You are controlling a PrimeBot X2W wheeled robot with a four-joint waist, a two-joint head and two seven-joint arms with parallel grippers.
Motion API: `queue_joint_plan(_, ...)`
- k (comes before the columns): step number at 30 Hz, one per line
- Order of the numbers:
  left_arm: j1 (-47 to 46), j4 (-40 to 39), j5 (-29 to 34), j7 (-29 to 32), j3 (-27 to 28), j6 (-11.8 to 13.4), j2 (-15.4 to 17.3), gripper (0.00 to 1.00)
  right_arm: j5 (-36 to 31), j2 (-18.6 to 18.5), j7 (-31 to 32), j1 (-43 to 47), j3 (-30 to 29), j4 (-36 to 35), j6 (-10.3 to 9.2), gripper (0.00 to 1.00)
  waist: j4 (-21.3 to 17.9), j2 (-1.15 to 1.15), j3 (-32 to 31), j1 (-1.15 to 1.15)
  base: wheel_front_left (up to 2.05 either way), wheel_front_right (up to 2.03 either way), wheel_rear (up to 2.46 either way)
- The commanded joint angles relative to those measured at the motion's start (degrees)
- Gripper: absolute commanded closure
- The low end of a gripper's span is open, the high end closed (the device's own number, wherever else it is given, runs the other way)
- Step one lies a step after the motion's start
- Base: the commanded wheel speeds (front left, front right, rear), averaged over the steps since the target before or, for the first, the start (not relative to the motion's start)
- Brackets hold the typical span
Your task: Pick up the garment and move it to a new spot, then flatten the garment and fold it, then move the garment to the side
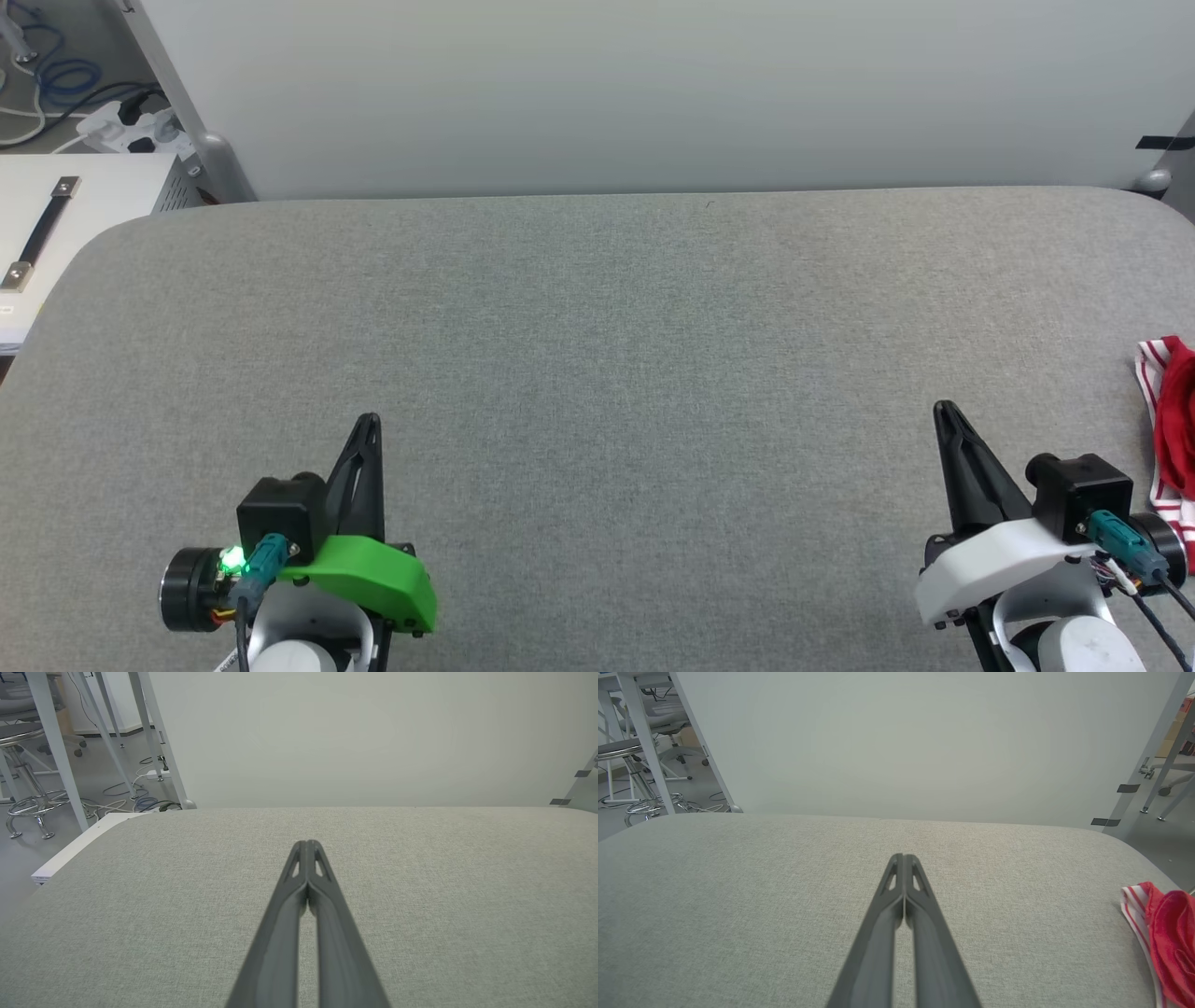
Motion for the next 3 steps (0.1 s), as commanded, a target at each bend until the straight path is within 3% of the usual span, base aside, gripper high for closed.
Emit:
queue_joint_plan(1, 0.1, -0.2, 0.7, 0.3, 0.3, 0.5, -0.3, 1.0, -0.7, 0.3, 0.5, 0.5, -0.1, -0.5, -0.05, 1.0, 0.0, 0.0, -0.1, 0.0, 0.0, 0.0, 0.0)
queue_joint_plan(3, 0.1, -0.3, 1.0, 0.5, 0.4, 0.6, -0.4, 1.0, -1.0, 0.4, 0.7, 0.6, -0.1, -0.5, -0.05, 1.0, 0.0, 0.0, -0.1, 0.0, 0.0, 0.0, 0.0)
